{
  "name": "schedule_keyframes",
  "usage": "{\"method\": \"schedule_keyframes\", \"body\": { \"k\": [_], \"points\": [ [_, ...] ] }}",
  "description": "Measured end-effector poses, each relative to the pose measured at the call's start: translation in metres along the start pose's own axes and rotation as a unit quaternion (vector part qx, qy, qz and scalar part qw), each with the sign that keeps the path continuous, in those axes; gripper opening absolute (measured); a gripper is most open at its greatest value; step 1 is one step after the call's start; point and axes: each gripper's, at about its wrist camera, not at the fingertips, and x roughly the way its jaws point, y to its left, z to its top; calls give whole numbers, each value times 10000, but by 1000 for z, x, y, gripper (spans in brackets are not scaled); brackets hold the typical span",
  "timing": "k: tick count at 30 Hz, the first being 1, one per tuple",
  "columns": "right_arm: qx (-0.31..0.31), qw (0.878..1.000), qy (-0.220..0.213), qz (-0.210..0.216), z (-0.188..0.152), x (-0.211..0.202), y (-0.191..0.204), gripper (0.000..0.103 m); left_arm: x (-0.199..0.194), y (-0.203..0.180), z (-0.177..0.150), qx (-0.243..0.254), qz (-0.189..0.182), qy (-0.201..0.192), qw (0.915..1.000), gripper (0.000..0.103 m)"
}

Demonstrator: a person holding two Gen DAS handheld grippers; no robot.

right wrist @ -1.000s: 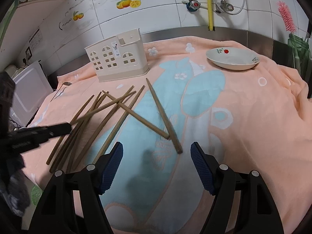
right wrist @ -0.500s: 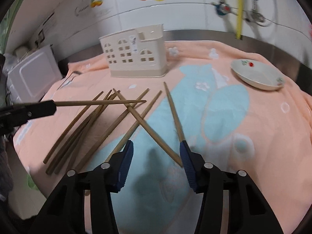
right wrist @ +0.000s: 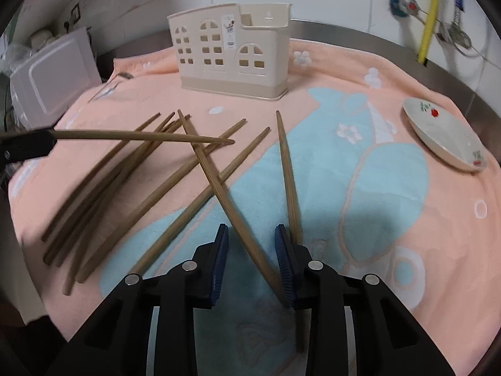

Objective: Organize utensils

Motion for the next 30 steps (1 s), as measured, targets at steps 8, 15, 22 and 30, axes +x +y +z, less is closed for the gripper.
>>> {"method": "schedule_keyframes", "body": {
  "k": [8, 15, 22, 30],
  "points": [
    [-235, 9997, 45, -10, -2, -3, 10, 12, -2, 3, 0, 29, -16, -8, 10000, 5],
    [-127, 9997, -212, 37, -9, -19, 21, 7, -12, 7, 2, 24, 64, -113, 9999, 5],
    [157, 9963, -838, -88, 3, -57, 27, 7, -24, 15, 11, -56, 134, -306, 9994, 5],
    [68, 9944, -1050, -129, 30, -83, 38, 7, -37, 22, 21, -102, 205, -476, 9986, 5]
  ]
}}
